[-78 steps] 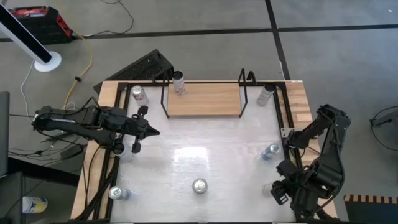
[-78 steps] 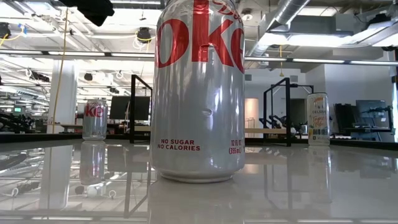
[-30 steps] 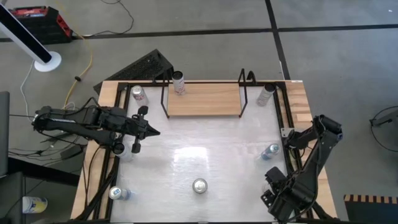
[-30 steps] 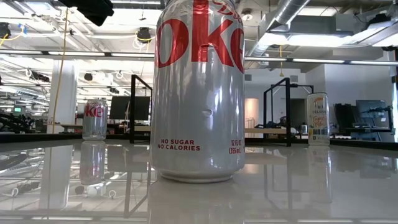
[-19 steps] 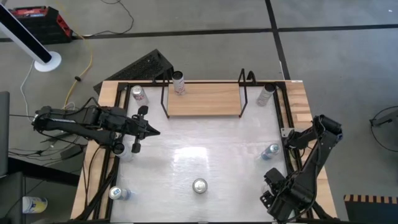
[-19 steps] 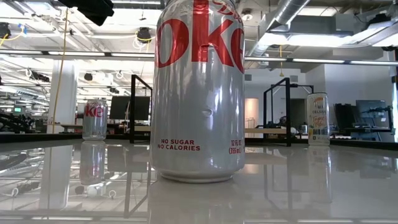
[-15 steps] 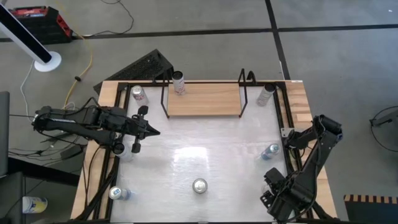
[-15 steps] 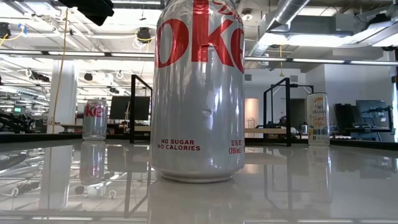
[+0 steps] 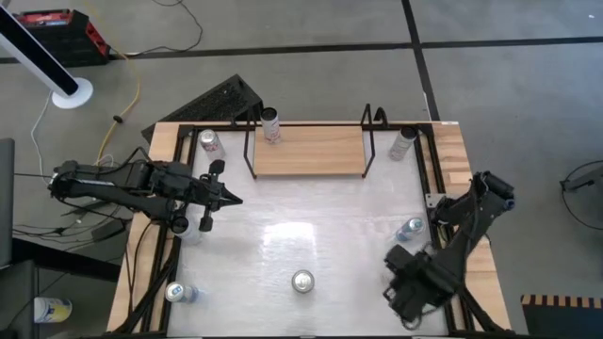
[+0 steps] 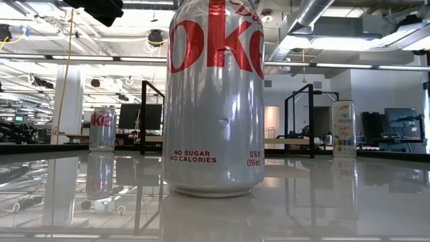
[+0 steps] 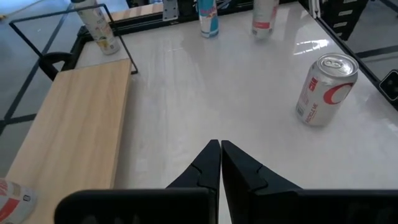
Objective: Place canned beverage on shelf
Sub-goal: Put the top white-pink soda can on the shelf aligned with the other white-pink soda can
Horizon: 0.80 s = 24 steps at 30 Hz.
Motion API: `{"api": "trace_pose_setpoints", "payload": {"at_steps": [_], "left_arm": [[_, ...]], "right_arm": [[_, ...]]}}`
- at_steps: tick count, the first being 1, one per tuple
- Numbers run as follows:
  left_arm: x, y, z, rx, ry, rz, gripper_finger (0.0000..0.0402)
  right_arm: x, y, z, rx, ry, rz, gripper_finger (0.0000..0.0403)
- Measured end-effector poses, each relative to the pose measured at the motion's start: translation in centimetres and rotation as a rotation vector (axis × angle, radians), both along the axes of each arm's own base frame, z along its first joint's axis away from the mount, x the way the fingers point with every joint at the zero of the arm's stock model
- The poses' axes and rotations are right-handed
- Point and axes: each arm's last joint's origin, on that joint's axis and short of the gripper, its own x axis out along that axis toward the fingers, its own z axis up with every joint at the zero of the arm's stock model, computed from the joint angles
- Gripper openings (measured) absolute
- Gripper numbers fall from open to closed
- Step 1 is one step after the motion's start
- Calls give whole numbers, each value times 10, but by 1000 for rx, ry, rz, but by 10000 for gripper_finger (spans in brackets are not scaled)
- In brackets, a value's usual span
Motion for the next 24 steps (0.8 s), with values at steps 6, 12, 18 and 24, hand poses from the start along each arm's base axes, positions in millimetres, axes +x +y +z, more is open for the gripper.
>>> {"api": "trace_pose_setpoints", "payload": {"at_steps": [6,12,18,24], "left_arm": [[1,0,2,24,-22,2,0],[2,0,5,31,-61,-20,0],[2,0,5,39,-60,-23,0],[2,0,5,43,-61,-24,0]], "right_arm": [[41,-40,18,-3,-61,141,270],[84,-107,29,-62,-112,270,270],[108,-166,38,-101,-157,385,270],[117,-212,36,-96,-148,487,270]]}}
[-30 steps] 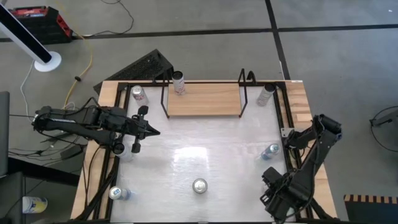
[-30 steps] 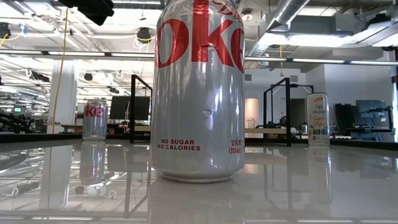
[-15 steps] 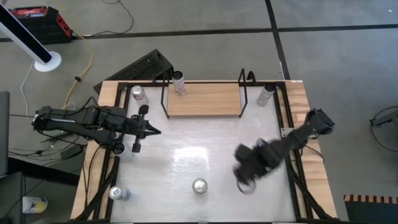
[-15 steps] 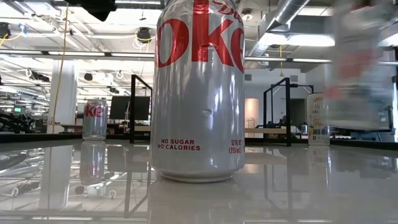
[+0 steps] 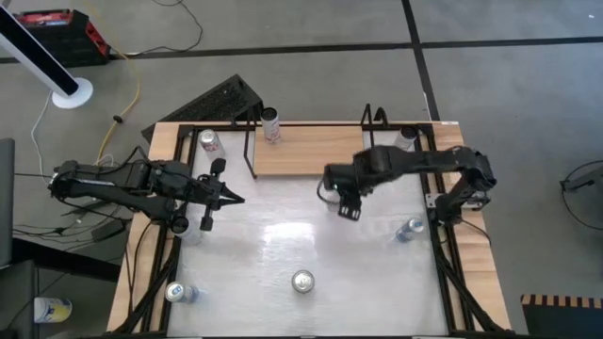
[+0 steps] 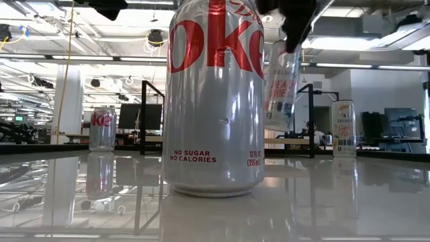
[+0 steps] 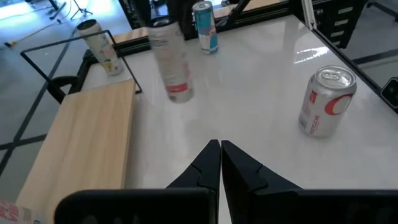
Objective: Place canned beverage on shelf
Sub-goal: Put the top white-pink soda can on the shelf aligned with the other white-pink soda can
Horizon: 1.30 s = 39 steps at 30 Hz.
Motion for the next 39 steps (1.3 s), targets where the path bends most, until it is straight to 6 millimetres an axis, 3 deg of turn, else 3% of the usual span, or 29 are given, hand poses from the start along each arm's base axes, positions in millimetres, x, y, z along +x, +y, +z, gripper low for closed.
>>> {"api": "trace_pose_setpoints", "payload": {"at_steps": [6,11,14,21,32,39], "left_arm": [[0,-1,0,-41,4,-25,0],[2,-3,-3,-64,-19,-61,0],[6,-4,-19,-96,-81,-82,0],[16,-5,-56,-191,-222,-71,0],[44,-8,-81,-184,-285,-78,3],[66,-9,-94,-127,-313,-69,63]], "right_arm": [[16,-27,-15,18,26,81,270],[27,-31,-32,21,80,128,270],[32,-30,-39,23,96,145,270],[37,-25,-38,11,51,184,272],[37,-25,-36,1,42,221,355],[34,-23,-36,6,63,219,354]]}}
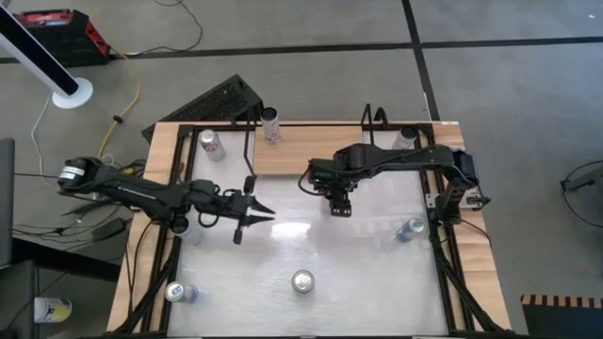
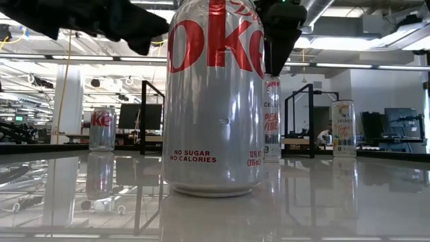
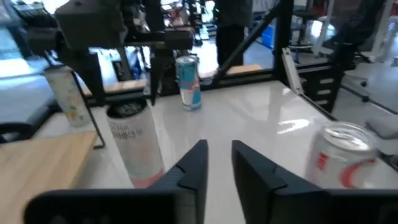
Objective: Place canned beverage on shelf
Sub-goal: Put the top white-pink soda can on the shelf aligned with the other white-pink soda can
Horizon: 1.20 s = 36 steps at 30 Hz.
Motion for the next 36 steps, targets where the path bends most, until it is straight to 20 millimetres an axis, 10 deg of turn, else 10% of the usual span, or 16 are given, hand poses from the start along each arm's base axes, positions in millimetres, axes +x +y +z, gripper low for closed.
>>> {"api": "trace_pose_setpoints", "payload": {"at_steps": [9,18,36], "left_arm": [[39,8,6,34,-66,143,186],[109,26,24,31,105,208,285],[201,35,6,37,222,362,309]], "right_arm": [[-22,8,23,-43,-21,-67,347],[-84,24,31,-133,-159,-196,347],[-151,39,-27,-89,-269,-237,347]]}}
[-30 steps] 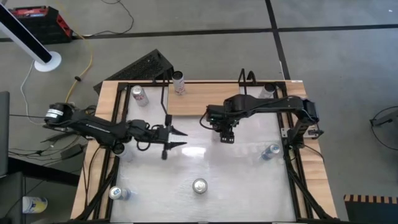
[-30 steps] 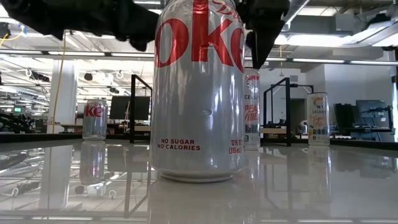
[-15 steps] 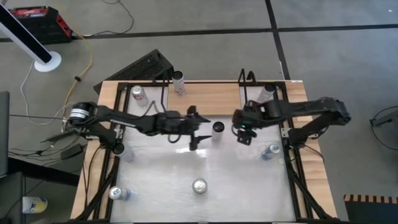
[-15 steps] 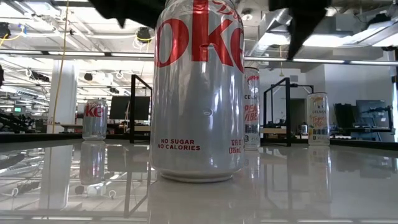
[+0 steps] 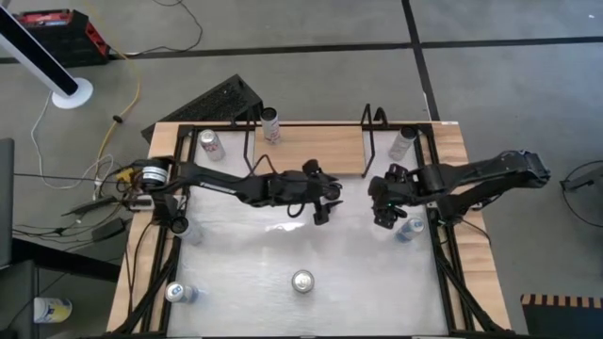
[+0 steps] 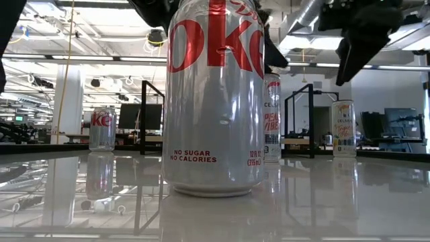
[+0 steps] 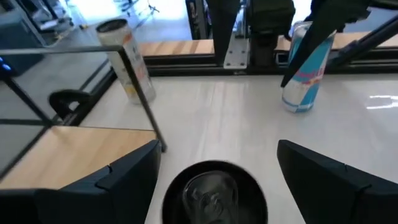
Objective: Place canned beverage on shelf
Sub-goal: Put the top white-pink soda can on the shelf aligned with the other white-pink soda can
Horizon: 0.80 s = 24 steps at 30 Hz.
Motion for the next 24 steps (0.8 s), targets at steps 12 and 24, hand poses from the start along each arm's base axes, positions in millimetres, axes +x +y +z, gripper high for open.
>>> {"api": "trace_pose_setpoints", "payload": {"at_steps": [12,24], "left_arm": [[1,16,-18,-71,98,61,309],[0,7,-21,-72,144,23,263]], "right_arm": [[3,-5,1,-64,-24,49,347],[4,-10,1,-81,-22,39,347]]}}
